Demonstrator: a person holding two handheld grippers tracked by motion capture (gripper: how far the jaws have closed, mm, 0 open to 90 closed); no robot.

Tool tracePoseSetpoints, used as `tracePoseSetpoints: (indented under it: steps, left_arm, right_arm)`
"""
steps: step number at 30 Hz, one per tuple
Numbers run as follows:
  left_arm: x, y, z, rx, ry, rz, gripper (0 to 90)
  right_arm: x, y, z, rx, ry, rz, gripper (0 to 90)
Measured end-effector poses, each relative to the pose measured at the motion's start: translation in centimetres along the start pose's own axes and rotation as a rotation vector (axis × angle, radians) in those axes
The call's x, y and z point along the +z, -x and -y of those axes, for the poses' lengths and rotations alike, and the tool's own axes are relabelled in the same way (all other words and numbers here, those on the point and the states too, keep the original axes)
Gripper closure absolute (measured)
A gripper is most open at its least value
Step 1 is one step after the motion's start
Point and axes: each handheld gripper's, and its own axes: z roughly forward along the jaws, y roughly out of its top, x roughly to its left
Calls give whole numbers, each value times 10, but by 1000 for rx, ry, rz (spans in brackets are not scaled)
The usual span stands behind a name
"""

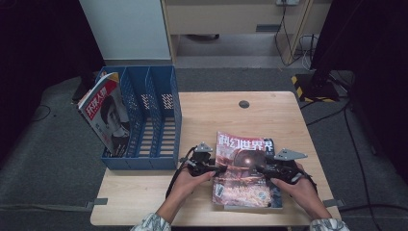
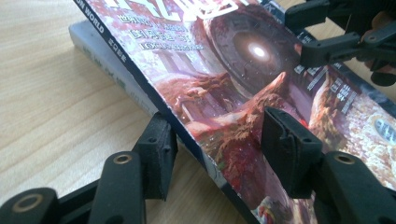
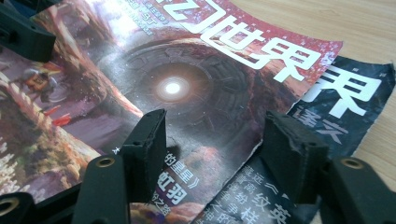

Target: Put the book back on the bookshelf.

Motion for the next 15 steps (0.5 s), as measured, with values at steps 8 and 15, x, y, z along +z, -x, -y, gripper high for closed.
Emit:
tracePoseSetpoints:
  steps: [8,15]
  left_arm:
    - [0,3,1,8,1,-6,458]
    - [-3,1,-1,11,3,13,478]
  right_arm:
    - [9,17,-16,98,-5,33,234]
    - [22,23,-22,102,-33,16,281]
